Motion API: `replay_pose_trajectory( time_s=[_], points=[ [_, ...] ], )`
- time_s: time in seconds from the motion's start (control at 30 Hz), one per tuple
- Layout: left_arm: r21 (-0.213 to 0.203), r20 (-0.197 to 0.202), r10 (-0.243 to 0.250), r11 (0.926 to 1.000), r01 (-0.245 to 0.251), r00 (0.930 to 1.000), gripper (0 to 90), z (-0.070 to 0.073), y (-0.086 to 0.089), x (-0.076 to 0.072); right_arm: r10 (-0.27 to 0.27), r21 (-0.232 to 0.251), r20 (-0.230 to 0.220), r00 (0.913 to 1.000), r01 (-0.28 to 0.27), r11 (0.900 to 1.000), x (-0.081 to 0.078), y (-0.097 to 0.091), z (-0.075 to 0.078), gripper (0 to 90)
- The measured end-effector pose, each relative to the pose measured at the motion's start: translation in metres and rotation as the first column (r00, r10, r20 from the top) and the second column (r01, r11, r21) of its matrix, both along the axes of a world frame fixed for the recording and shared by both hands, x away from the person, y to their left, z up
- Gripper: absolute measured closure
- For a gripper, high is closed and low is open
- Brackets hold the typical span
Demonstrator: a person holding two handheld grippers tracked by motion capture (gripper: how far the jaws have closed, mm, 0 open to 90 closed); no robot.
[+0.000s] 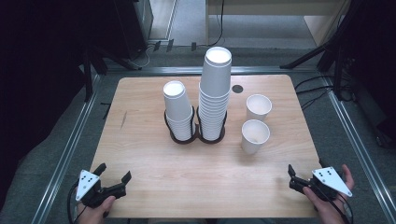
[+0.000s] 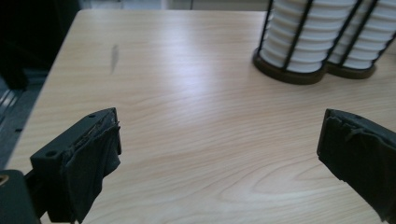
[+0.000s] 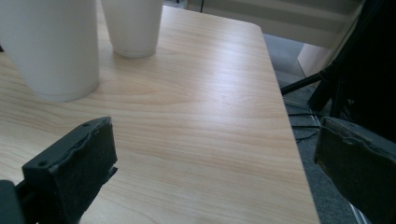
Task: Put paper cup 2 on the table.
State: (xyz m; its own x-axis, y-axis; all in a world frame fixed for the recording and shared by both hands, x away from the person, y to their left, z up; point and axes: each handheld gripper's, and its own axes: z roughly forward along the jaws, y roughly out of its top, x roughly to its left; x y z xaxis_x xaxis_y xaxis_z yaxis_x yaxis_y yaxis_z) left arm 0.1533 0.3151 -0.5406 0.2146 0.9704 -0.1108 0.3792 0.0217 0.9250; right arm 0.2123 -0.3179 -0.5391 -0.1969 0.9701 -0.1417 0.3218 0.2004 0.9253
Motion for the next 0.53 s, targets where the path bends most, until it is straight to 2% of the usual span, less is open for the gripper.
replay_pose_trajectory(
  time_s=[0.1, 0.17, 0.37, 0.53],
  points=[
    [-0.002, -0.011, 0.019, 0.9998, -0.019, 0.9998, 0.0, -0.003, 0.009, -0.003, -0.014, 0.008, -0.007, 0.9999, 0.014, 0.9999, -0.004, -0.008, -0.001, 0.0],
    [0.012, -0.019, 0.026, 0.9996, -0.026, 0.9995, 0.0, -0.006, 0.012, -0.004, -0.020, 0.009, -0.010, 0.9997, 0.020, 0.9998, -0.007, -0.014, -0.002, 0.0],
    [0.018, -0.041, 0.027, 0.9995, -0.026, 0.9988, 0.0, -0.012, 0.013, -0.001, -0.038, 0.027, -0.025, 0.9990, 0.039, 0.9989, -0.015, -0.027, -0.006, 0.0],
    [-0.036, -0.061, 0.038, 0.9985, -0.040, 0.9974, 0.0, -0.013, 0.017, 0.001, -0.040, 0.040, -0.018, 0.9990, 0.041, 0.9983, -0.016, -0.028, -0.005, 0.0]
  ],
)
